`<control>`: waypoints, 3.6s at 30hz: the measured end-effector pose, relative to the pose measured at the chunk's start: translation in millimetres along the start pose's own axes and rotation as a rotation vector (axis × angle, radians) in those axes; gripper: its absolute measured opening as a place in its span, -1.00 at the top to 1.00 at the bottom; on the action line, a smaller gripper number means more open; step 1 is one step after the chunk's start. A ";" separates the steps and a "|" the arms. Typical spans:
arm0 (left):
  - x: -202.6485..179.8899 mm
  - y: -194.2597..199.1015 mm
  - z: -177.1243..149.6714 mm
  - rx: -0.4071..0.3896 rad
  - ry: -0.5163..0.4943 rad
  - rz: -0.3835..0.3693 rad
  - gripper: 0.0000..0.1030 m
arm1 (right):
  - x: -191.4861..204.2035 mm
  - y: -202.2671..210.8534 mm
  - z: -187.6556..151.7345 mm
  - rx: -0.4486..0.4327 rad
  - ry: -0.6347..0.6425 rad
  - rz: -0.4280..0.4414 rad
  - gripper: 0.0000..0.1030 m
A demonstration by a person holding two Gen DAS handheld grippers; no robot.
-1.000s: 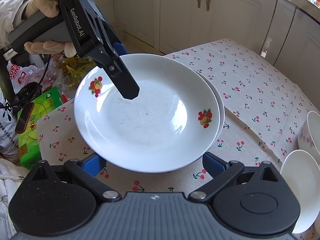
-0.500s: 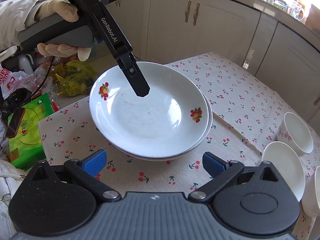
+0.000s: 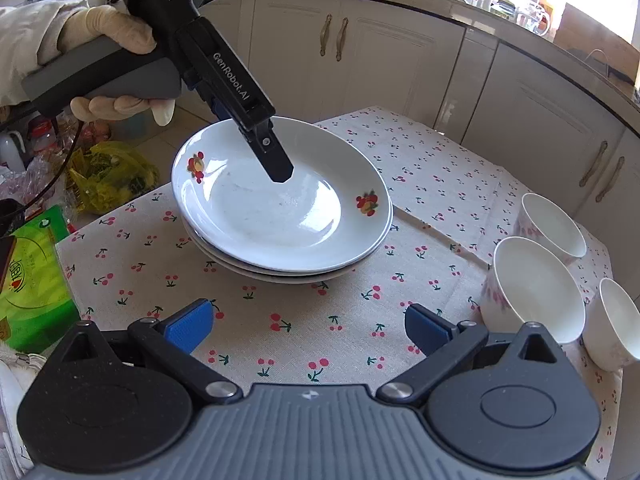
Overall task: Organize plates and bowls
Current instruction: 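Lower the fruit-decal plate onto the stack and open the left gripper, then withdraw the left gripper from the stack and move toward the bowls, then grasp the rim of a white pink-patterned bowl with the left gripper, then carry the bowl with the left gripper and lower it onto the table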
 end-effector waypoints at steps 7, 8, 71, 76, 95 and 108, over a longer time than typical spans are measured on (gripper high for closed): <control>-2.0 4.9 -5.7 -0.027 0.010 0.035 -0.85 | -9.0 14.3 -5.7 -0.026 -0.036 -0.040 -1.00; -3.0 4.9 -7.2 -0.023 -0.001 0.054 -0.85 | -10.1 16.3 -6.7 -0.029 -0.042 -0.044 -1.00; -180.3 -113.2 85.5 -0.195 -0.312 -0.005 -0.81 | -151.2 -38.4 -45.1 -0.108 -0.273 -0.275 -1.00; -174.9 -128.0 96.0 -0.167 -0.296 -0.010 -0.67 | -151.5 -44.6 -43.0 -0.112 -0.265 -0.262 -1.00; -180.1 -145.6 100.2 -0.130 -0.336 -0.053 -0.44 | -157.0 -51.0 -39.0 -0.116 -0.290 -0.236 -0.76; -182.2 -143.6 98.6 -0.117 -0.349 -0.057 -0.44 | -157.9 -50.6 -39.8 -0.110 -0.297 -0.227 -0.76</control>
Point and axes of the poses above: each gripper's, at about its wrist camera, not at the fingertips, and y roughly against the way its jaws point, x to its left, z to its top, the point moved 5 cm from there along -y, roughly the way its jaws point, and after that the axes turned 9 degrees about -z, right-handed, at the moved point
